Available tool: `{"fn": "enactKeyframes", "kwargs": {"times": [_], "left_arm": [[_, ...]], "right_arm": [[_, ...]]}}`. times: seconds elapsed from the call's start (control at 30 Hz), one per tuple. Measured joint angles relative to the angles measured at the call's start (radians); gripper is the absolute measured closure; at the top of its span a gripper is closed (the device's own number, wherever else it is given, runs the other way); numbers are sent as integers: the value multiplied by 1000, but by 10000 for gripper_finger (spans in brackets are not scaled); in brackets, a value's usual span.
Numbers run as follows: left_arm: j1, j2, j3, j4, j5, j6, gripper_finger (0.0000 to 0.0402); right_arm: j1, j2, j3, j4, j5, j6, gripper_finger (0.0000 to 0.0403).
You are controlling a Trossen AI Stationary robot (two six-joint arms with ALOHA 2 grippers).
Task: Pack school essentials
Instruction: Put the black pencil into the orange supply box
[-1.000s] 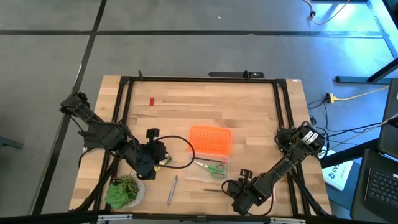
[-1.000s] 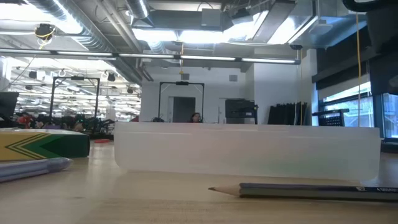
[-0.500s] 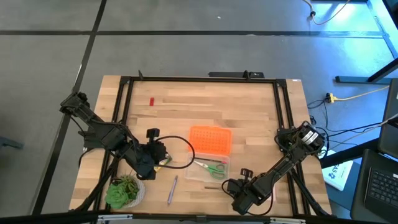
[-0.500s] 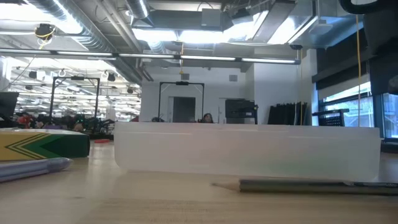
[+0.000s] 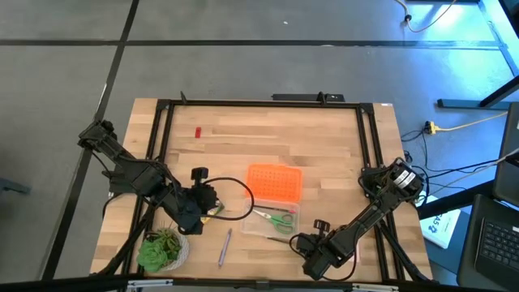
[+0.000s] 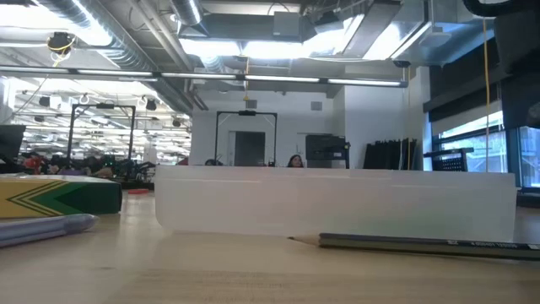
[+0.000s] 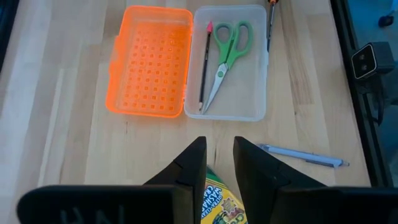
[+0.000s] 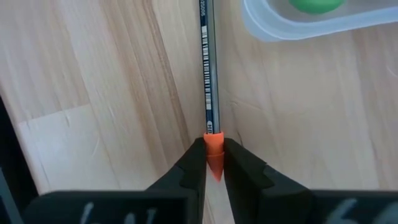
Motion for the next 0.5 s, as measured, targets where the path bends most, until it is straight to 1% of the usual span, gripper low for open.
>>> {"fn": "enactKeyframes", "kwargs": {"times": [0.5], "left_arm": [[0,0,0,0,0,-1,328]], "right_arm": [[1,3,72,31,-18,-28,352]]}}
